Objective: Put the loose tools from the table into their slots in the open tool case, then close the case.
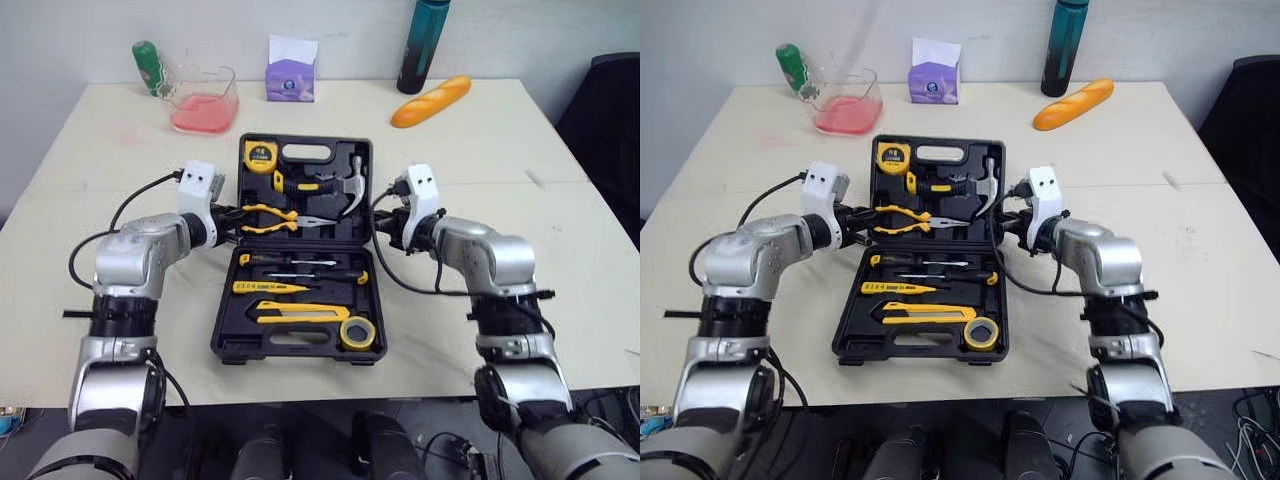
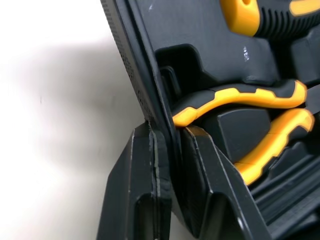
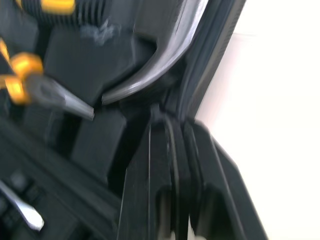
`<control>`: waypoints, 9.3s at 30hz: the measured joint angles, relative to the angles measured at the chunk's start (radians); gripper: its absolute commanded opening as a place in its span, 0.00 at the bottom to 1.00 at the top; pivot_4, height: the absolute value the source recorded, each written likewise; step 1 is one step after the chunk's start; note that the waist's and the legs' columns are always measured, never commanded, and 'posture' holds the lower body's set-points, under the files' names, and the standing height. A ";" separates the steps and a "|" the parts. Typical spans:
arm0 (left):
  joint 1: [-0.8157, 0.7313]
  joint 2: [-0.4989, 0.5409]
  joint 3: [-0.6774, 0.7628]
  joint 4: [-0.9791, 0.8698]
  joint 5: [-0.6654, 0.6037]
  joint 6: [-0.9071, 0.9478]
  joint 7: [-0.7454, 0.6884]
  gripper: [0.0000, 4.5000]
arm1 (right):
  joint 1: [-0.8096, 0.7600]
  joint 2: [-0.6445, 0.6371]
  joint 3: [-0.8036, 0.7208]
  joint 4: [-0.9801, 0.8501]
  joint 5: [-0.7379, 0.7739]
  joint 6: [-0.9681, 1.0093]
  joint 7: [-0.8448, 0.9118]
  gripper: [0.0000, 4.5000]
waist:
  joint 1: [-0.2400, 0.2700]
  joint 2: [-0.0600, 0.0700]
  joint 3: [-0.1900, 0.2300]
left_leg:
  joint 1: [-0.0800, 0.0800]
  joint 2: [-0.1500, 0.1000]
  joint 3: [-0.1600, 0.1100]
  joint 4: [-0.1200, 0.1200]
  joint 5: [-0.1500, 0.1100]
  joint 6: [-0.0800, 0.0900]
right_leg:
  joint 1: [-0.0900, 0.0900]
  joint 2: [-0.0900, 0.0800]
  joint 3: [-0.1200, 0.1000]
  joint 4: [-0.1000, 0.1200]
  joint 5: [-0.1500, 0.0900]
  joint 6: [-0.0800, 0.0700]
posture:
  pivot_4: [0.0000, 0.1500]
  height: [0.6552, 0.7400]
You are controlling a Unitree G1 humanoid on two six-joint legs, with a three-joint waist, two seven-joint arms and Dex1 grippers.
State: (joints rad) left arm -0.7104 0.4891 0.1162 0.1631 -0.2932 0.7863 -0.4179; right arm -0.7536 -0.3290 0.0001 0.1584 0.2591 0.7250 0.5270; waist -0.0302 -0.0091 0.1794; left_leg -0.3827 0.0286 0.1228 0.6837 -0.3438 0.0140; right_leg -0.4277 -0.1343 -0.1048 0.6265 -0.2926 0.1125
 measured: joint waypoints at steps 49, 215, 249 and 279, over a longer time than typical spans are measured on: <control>0.699 0.225 0.282 -0.348 -0.036 -0.583 -0.172 0.76 | 0.608 -0.506 0.102 0.002 0.026 -1.028 0.287 0.87 | 0.017 0.000 0.000 | 0.014 0.003 -0.008 0.000 0.000 0.006 | 0.021 -0.013 -0.012 -0.008 0.003 -0.001 | 1.00 1.00; -0.239 -0.356 -0.525 0.399 0.295 -0.548 -0.464 0.00 | 0.679 -0.175 -0.091 -0.313 -0.006 -0.529 0.155 0.00 | 0.030 -0.008 -0.030 | 0.029 0.011 -0.005 0.006 -0.014 0.013 | 0.037 -0.008 -0.006 -0.017 0.004 -0.004 | 1.00 1.00; 0.137 -0.026 -0.360 -0.346 0.035 -0.524 -0.719 0.00 | 0.899 -0.285 -0.053 -0.442 0.033 -0.670 0.361 0.00 | 0.032 0.006 -0.003 | 0.015 0.008 -0.006 0.000 -0.007 0.008 | 0.028 0.000 -0.011 -0.023 0.006 0.000 | 1.00 1.00; 0.318 0.136 -0.393 -0.475 0.133 -0.471 -0.607 0.00 | 0.885 -0.224 0.150 -0.338 -0.028 -0.869 0.462 0.00 | 0.031 0.007 -0.008 | 0.029 0.010 -0.006 -0.002 -0.008 0.005 | 0.037 -0.001 -0.004 -0.024 0.004 -0.004 | 1.00 1.00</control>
State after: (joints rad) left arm -0.3922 0.6255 -0.2766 -0.3118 -0.1604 0.3157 -1.0252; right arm 0.1314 -0.5530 0.1504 -0.1792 0.2308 -0.1443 0.9887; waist 0.0012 -0.0020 0.1719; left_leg -0.3540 0.0382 0.1166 0.6820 -0.3523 0.0191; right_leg -0.3908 -0.1353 -0.1085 0.6029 -0.2885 0.1087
